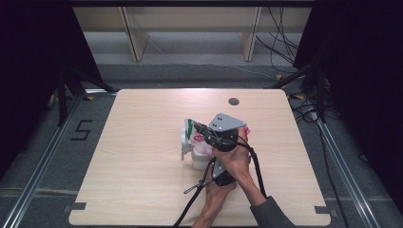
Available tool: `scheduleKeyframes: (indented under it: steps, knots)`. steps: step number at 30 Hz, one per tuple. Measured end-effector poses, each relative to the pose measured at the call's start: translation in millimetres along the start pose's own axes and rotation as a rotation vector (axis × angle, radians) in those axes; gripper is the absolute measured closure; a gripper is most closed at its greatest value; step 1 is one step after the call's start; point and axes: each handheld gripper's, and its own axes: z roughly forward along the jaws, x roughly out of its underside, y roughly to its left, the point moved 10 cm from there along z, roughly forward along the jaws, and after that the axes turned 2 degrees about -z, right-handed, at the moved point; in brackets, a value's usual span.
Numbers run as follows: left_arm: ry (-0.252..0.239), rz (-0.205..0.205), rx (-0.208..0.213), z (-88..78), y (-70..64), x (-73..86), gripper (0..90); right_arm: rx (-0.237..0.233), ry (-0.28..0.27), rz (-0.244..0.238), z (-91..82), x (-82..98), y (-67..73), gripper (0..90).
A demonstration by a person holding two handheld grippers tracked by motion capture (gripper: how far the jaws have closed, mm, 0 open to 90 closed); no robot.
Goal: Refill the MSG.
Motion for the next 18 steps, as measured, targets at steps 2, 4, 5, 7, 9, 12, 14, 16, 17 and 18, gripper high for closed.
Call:
scheduleKeyframes:
  steps: [2, 4, 5, 7, 9, 12, 14, 16, 17, 18]
  knots:
    - [0.002, 0.0, -0.003, 0.4, 0.4, 0.5, 74.3, -0.002, -0.003, -0.005, -0.5, -0.3, -0.6, 89.5]
    - [0.011, 0.005, -0.001, 0.7, 1.0, 1.9, 74.2, -0.006, -0.006, 0.008, -0.1, 0.3, -1.4, 89.6]
    - [0.01, 0.001, 0.004, 0.8, 0.4, 2.2, 74.2, -0.021, 0.004, 0.028, -0.5, 1.8, -0.2, 89.6]
    - [0.032, 0.023, 0.009, 0.3, 0.7, 4.1, 74.0, -0.016, -0.006, 0.025, -1.5, 1.1, -2.8, 89.7]
    - [0.046, 0.032, 0.014, -0.5, 0.2, 5.6, 73.9, -0.024, -0.008, 0.04, -3.2, 0.7, -2.7, 89.8]
    - [0.05, 0.033, 0.012, 0.2, 0.5, 6.5, 73.9, -0.023, -0.017, 0.035, -5.0, -0.3, -3.5, 89.8]
    - [0.043, 0.013, -0.031, -0.4, 3.4, 6.5, 73.9, -0.019, -0.023, 0.045, -6.5, -0.4, -5.4, 89.9]
    - [0.061, 0.02, -0.025, -0.8, 3.4, 8.9, 73.8, -0.04, -0.021, 0.053, -8.3, 0.3, -5.4, 90.0]
    - [0.065, 0.021, -0.025, -1.0, 3.4, 9.6, 73.7, -0.046, -0.021, 0.068, -8.8, 0.4, -5.5, 90.0]
    - [0.107, 0.065, -0.022, -3.7, 5.6, 13.1, 73.5, -0.036, -0.019, 0.059, -11.2, 0.6, -8.0, 90.0]
